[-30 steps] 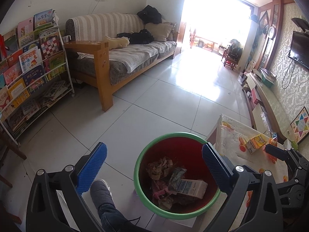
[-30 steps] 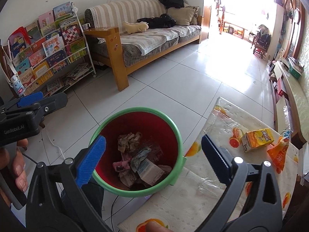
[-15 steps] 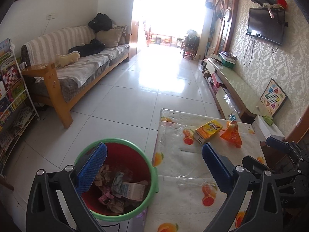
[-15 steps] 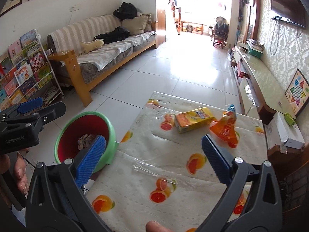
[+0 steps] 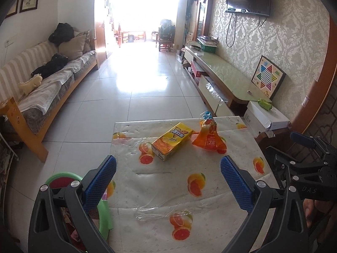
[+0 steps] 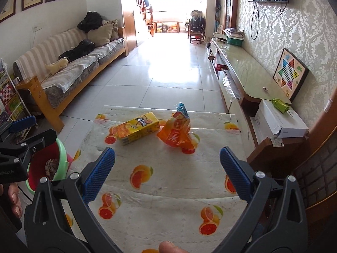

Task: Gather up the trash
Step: 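Move both open tools back to the yellow carton and orange bag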

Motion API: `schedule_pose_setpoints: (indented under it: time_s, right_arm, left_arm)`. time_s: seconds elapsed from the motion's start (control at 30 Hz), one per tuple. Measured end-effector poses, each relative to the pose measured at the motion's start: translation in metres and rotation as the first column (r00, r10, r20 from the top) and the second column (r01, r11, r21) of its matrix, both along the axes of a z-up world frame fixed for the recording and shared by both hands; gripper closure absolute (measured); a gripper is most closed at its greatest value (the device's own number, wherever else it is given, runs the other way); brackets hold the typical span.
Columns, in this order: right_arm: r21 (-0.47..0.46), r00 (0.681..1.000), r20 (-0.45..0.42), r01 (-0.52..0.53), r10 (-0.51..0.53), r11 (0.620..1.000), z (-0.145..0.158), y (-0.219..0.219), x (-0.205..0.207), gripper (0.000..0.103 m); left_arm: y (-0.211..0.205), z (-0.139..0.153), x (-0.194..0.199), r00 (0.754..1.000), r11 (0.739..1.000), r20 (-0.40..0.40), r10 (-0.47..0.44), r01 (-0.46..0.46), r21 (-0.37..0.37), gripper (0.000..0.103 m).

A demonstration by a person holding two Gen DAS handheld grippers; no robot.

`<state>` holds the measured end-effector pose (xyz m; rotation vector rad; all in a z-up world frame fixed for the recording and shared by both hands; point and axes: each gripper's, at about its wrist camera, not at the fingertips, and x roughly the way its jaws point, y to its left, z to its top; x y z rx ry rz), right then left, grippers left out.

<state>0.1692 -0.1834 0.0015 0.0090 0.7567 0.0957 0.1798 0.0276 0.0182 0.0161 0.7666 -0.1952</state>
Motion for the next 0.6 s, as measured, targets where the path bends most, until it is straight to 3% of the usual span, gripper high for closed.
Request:
schedule_pose_setpoints:
  time_s: [0.37,0.6]
  right_arm:
    - [0.015,0.996,-0.068,0.053,-0.052,0.998,-0.039,-0.028,0.062,0.005]
    - [0.029,0.992,-0.119,0.052,-0.048,0.998,-0.077,-0.023,0.107,0.005]
  left_arm:
    - [-0.033,-0.043,0.076,0.996,0.997,-0.072,-0.055,0.059,0.046,0.008]
    - [-0.042,-0.088,0.125,0.987,0.993,-0.143,-0.079,0.09,0.072,0.008]
